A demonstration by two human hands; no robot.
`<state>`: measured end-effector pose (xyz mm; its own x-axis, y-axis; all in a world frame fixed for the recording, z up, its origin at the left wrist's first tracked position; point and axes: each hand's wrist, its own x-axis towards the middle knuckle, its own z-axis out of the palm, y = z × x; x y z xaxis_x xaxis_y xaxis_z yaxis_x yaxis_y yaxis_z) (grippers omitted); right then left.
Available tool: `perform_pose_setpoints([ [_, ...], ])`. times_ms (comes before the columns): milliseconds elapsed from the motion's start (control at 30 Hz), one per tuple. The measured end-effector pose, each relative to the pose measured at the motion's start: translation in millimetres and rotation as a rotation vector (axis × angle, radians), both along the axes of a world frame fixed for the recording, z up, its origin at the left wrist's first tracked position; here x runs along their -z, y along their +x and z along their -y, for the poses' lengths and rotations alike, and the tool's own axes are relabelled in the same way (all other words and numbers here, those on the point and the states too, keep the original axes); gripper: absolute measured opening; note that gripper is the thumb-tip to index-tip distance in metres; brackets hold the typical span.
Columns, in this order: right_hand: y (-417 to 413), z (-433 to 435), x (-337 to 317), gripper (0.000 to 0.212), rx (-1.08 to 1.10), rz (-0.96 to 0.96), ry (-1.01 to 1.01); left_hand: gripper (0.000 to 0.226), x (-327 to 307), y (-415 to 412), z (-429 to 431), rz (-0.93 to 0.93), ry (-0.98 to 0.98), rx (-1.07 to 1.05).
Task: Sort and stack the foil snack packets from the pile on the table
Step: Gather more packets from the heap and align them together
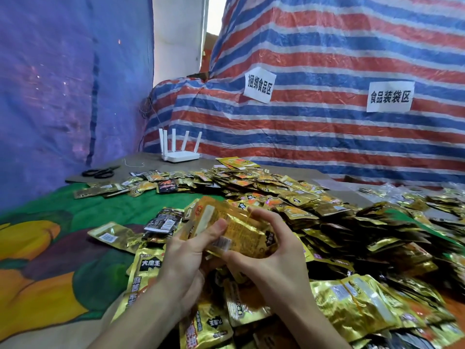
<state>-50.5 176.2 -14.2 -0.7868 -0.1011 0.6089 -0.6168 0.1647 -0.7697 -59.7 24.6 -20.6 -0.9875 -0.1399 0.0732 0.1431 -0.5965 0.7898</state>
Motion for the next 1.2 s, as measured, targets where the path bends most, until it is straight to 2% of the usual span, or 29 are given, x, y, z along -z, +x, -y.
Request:
perform_pose_setpoints([
  [67, 0, -2, 0, 0.075, 0.017, -0.011, 0.010, 0.067, 2, 2, -3, 0.019, -0.031, 0.024],
  [167, -1, -2, -1, 0.093, 0.037, -0.038, 0.045, 0.069, 3, 1, -2, 0.041, -0.049, 0.028],
  [333, 0, -1, 1, 0.081, 0.130, -0.106, 0.193, 0.058, 1, -2, 4, 0.045, 0.009, 0.060],
  [467, 3, -5, -4, 0.094, 0.263, -0.214, 0.479, 0.059, 1, -4, 4, 0.048, 0.020, 0.055],
  [567, 7, -5, -13, 0.085, 0.356, -0.321, 0.692, 0.066, -1, -2, 0, 0.042, -0.030, 0.041],
  [667, 8, -15, -28, 0.077, 0.292, -0.193, 0.699, 0.083, -3, 4, -2, 0.029, -0.089, 0.084],
  [700, 6, -22, -33, 0.076, 0.251, -0.142, 0.688, 0.082, -4, 7, -3, 0.018, -0.100, 0.123],
  [767, 3, -41, -41, 0.072, 0.163, -0.050, 0.635, 0.063, -5, 10, -3, -0.023, -0.081, 0.230],
  [833, 3, -67, -48, 0.070, 0.123, 0.006, 0.570, 0.046, -6, 10, -3, -0.033, -0.076, 0.222],
  [933, 6, -112, -49, 0.064, 0.135, 0.076, 0.555, 0.056, -6, 7, -2, -0.047, -0.184, 0.175],
  [1000, 9, -138, -44, 0.061, 0.202, 0.132, 0.577, 0.054, -6, 7, 0, -0.058, -0.214, 0.152],
  [1100, 13, -157, -30, 0.058, 0.228, 0.268, 0.719, 0.050, -4, 7, 2, -0.073, -0.262, 0.118],
  [1200, 17, -161, -17, 0.048, 0.226, 0.193, 0.750, 0.046, -3, 9, 1, -0.102, -0.342, 0.080],
])
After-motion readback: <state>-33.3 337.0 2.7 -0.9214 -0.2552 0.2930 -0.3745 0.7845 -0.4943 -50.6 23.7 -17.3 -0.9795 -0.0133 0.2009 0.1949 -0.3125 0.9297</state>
